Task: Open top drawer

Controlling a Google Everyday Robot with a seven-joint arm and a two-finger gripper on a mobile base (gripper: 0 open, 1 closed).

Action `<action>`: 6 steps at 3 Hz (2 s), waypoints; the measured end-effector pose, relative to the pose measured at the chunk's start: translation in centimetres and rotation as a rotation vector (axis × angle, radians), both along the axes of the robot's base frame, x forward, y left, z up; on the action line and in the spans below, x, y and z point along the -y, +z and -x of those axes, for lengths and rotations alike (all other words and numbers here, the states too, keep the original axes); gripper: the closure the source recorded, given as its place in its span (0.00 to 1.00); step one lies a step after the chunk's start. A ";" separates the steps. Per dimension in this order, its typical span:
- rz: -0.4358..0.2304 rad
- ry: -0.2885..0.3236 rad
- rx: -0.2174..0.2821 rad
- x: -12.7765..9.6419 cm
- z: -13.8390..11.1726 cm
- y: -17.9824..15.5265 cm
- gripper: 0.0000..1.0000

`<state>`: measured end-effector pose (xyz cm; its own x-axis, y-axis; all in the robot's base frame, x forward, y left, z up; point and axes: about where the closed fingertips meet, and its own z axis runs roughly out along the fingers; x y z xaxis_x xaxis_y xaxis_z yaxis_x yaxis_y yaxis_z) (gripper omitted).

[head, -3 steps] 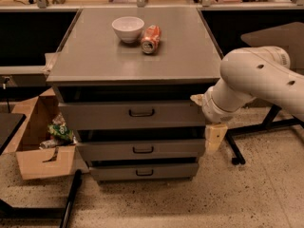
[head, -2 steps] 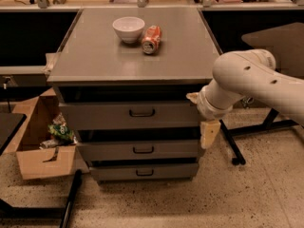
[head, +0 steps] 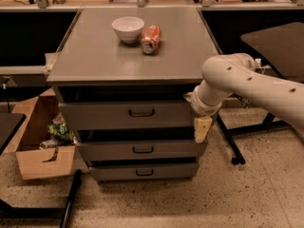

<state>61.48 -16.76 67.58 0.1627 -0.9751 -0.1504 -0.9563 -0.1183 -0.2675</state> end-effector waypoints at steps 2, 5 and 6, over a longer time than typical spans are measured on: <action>-0.016 0.003 -0.042 -0.6 -1.4 -1.8 0.42; -0.033 0.004 -0.051 -0.5 -0.7 0.1 1.00; -0.033 0.004 -0.051 -0.5 -0.7 0.1 0.81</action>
Offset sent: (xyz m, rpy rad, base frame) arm 0.0126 0.0032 -0.0195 0.0343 0.0650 -0.0051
